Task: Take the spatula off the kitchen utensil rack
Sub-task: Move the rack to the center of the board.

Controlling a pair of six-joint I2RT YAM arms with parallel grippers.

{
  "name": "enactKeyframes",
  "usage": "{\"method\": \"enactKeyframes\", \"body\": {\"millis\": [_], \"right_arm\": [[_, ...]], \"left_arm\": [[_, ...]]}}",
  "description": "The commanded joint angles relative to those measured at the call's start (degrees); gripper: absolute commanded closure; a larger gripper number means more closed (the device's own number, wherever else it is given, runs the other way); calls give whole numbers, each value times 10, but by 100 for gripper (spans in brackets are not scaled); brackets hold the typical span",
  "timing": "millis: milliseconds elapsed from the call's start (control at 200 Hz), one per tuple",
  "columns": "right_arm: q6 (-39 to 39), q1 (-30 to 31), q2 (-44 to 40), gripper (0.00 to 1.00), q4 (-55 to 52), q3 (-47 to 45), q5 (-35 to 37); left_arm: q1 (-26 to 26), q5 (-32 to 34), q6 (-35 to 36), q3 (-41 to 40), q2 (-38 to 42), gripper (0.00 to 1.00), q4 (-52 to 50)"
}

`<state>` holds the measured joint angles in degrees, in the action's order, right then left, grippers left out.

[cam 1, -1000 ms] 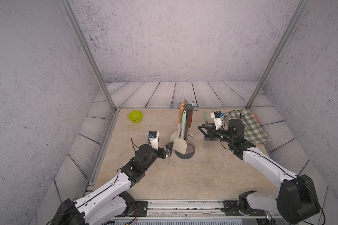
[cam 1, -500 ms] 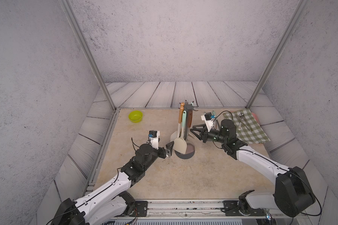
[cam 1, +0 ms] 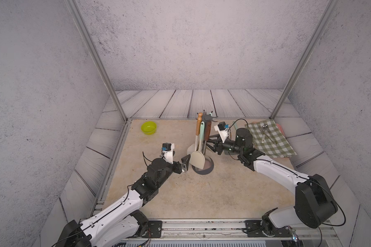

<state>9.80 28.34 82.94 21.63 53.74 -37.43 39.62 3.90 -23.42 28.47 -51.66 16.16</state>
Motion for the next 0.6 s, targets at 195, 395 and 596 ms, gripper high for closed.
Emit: {"method": "enactKeyframes", "body": {"millis": [195, 395, 596], "right_arm": [[-20, 15, 16, 63, -12, 26, -2], [-26, 21, 8, 77, -25, 26, 4], [-24, 35, -12, 90, -24, 14, 9]], "left_arm": [[-2, 8, 3, 1, 9, 1, 13], [-2, 14, 4, -2, 15, 1, 12], [-2, 55, 13, -2, 34, 1, -9]]}}
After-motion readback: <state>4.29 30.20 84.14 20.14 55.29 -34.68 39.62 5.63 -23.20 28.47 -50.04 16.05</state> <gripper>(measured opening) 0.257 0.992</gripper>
